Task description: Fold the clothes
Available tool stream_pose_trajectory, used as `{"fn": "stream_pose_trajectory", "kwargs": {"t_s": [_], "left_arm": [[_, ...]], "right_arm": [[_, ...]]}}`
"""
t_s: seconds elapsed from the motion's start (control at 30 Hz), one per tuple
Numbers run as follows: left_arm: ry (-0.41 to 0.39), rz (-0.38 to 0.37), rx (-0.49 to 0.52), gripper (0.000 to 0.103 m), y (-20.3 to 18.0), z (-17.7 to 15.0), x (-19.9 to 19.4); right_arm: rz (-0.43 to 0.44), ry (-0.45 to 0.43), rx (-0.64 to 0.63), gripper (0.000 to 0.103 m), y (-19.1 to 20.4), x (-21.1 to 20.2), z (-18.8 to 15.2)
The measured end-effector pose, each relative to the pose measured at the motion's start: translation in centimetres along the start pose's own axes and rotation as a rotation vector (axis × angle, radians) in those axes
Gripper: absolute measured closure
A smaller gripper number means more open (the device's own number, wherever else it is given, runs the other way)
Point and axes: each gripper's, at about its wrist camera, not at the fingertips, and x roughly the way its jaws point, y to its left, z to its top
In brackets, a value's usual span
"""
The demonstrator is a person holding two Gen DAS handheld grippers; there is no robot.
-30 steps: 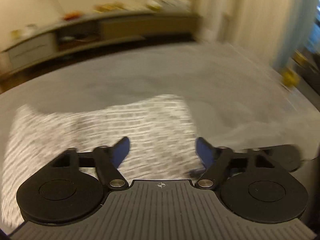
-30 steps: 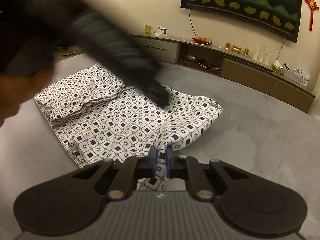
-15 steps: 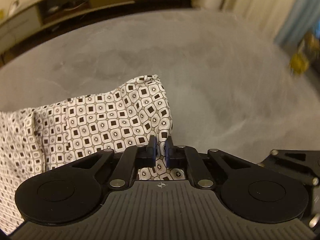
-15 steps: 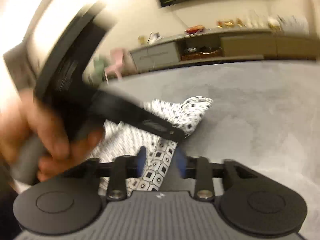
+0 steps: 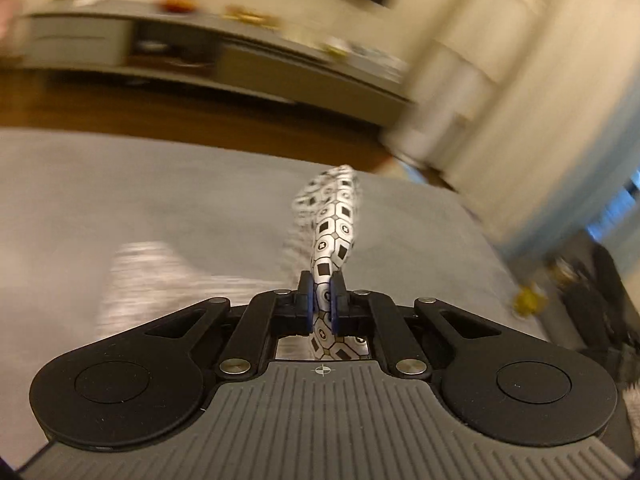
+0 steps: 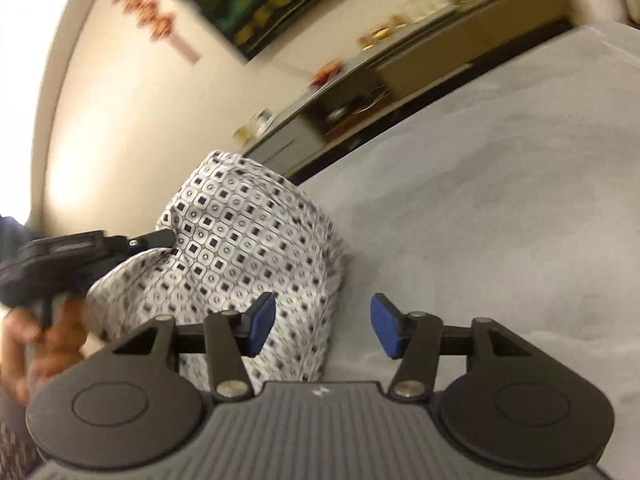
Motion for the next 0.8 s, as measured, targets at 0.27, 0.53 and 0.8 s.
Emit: {"fn": "stream_pose_trajectory", "kwargs": {"t_s": [0.27, 0.53, 0.8], "left_arm": [[0.058, 0.091, -0.315, 0.086, 15.1, -8.6, 1.3], [0.119, -0.163, -0.184, 0.086, 9.5, -10.8, 1.5], [0.017, -0.156, -0.152, 0.082, 8.4, -8.1, 0.4]], "right_arm": [[0.06, 0.181, -0.398, 0.048, 8.6, 6.8, -6.9], [-0.242, 0.241, -0.595, 0.055, 9.3, 10.8, -5.9], [-0.42, 0.005, -0.432, 0.054, 7.5, 4.5, 0.3]]}}
